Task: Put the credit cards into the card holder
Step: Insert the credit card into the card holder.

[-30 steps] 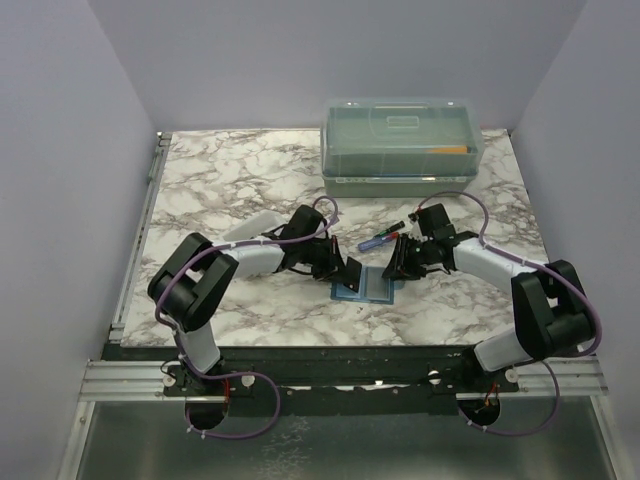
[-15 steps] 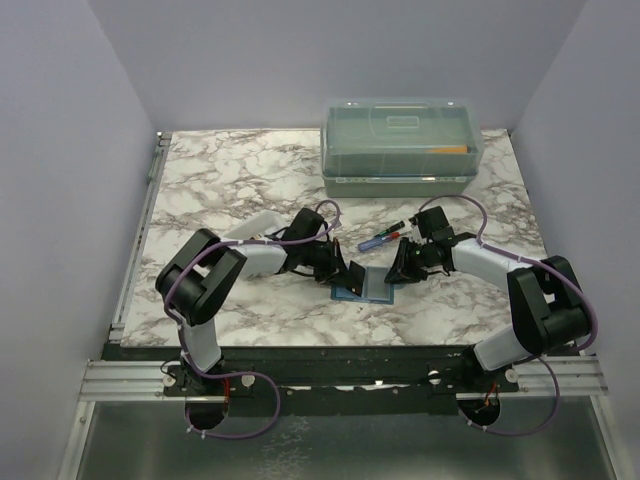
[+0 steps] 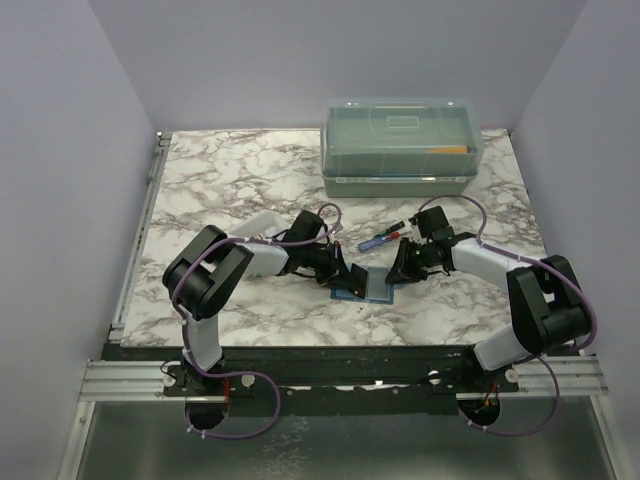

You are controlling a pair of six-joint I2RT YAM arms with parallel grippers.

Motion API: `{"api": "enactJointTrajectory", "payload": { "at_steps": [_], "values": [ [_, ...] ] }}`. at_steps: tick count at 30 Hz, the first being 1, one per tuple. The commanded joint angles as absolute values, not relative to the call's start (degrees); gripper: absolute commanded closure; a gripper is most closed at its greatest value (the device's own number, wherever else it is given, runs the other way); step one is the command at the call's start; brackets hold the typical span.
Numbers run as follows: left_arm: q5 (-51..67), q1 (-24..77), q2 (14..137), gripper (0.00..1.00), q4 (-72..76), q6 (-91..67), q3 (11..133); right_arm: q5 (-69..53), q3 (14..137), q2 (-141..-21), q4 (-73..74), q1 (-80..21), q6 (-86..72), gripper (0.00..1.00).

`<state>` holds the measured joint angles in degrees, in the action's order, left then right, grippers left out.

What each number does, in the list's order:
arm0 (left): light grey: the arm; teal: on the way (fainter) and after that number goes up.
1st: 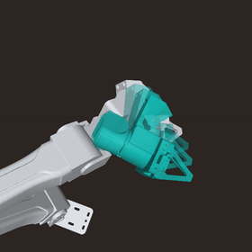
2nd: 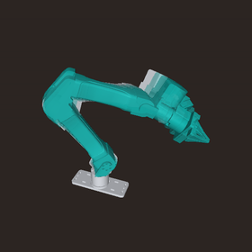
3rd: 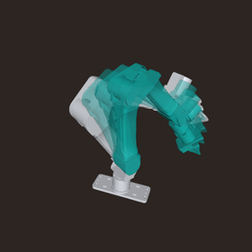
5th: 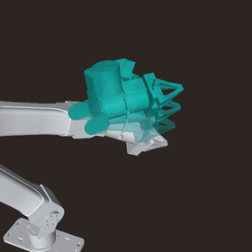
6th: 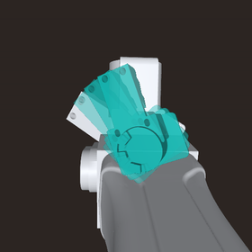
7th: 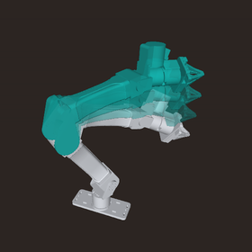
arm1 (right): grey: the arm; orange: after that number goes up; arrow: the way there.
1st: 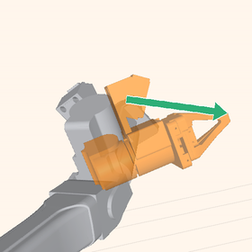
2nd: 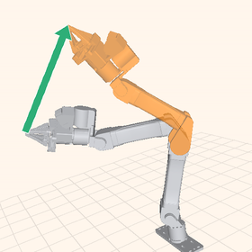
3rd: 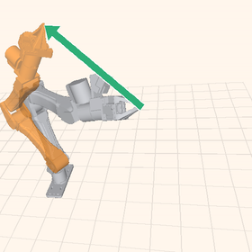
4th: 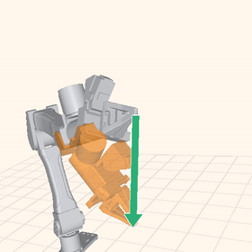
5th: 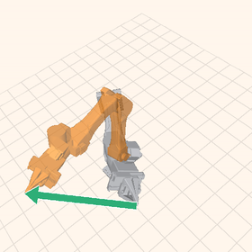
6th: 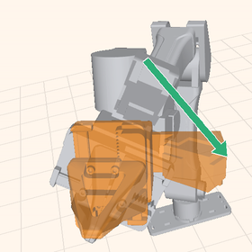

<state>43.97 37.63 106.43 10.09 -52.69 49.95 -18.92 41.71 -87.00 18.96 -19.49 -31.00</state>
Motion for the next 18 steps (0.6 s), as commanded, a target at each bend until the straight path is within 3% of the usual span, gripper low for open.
{"api": "enactJointTrajectory", "payload": {
  "at_steps": [1,18],
  "values": [
    [47.61,37.96,108.37,1.0,13.45,-53.58,49.13,-16.57,41.2,-89.66,19.51,-19.78,-29.36,0.81],
    [49.52,37.95,106.72,1.0,17.06,-51.08,44.84,-17.59,41.5,-91.23,19.34,-19.77,-27.96,0.83]
  ]
}}
